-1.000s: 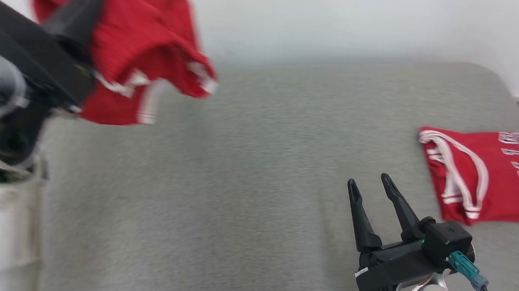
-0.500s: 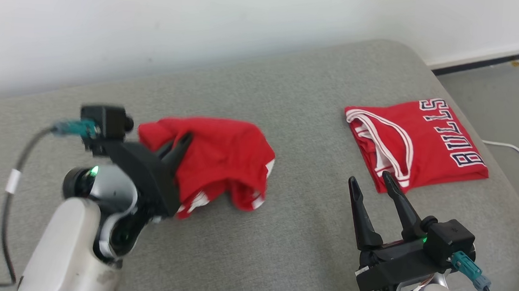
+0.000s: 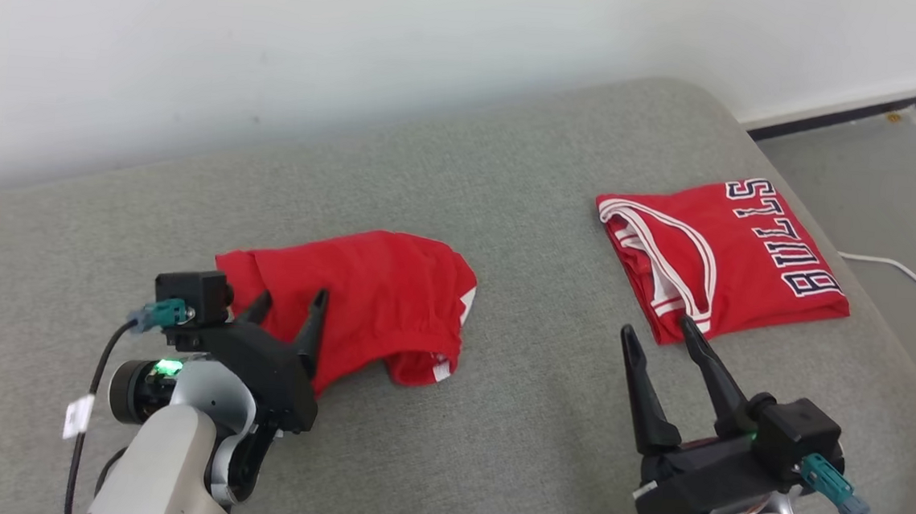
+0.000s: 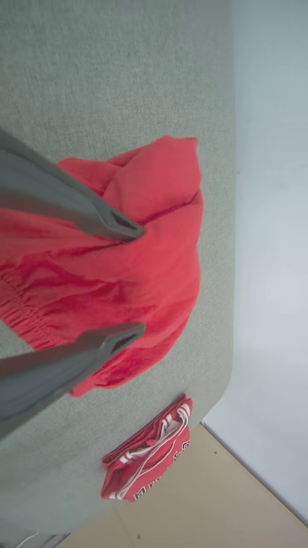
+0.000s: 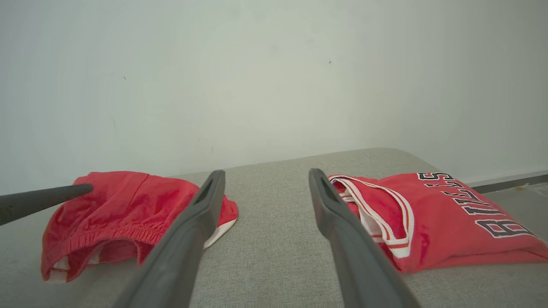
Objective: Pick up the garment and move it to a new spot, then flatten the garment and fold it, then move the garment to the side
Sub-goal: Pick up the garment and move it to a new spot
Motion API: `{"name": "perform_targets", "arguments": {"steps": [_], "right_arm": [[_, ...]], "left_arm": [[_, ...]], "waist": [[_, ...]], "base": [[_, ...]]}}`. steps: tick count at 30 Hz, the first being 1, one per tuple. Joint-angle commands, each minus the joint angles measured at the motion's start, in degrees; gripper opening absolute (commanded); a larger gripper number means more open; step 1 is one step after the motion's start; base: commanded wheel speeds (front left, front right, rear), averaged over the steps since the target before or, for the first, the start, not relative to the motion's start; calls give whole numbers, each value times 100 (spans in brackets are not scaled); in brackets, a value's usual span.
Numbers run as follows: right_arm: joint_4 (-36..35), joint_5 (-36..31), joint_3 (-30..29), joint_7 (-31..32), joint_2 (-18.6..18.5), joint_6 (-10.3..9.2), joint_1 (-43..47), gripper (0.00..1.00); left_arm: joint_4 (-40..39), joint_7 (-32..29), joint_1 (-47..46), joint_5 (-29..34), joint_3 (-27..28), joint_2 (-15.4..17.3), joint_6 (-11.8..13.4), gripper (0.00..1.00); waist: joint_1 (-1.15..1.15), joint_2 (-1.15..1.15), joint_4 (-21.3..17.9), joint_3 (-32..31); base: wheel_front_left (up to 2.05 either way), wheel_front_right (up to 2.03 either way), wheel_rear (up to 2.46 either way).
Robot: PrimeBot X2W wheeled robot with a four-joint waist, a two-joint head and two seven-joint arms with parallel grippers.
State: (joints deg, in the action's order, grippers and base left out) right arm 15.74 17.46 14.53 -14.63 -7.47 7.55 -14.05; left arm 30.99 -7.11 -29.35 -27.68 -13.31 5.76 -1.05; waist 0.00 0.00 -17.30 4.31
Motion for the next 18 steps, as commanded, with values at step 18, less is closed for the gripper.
{"name": "perform_targets", "arguments": {"steps": [18], "right_arm": [[-395, -137, -732, 114, -362, -13, 725, 100]], "left_arm": [[-1580, 2212, 1918, 80, 809, 142, 146, 100]], "waist": [[0, 0, 1056, -597]], "base": [[0, 0, 0]]}}
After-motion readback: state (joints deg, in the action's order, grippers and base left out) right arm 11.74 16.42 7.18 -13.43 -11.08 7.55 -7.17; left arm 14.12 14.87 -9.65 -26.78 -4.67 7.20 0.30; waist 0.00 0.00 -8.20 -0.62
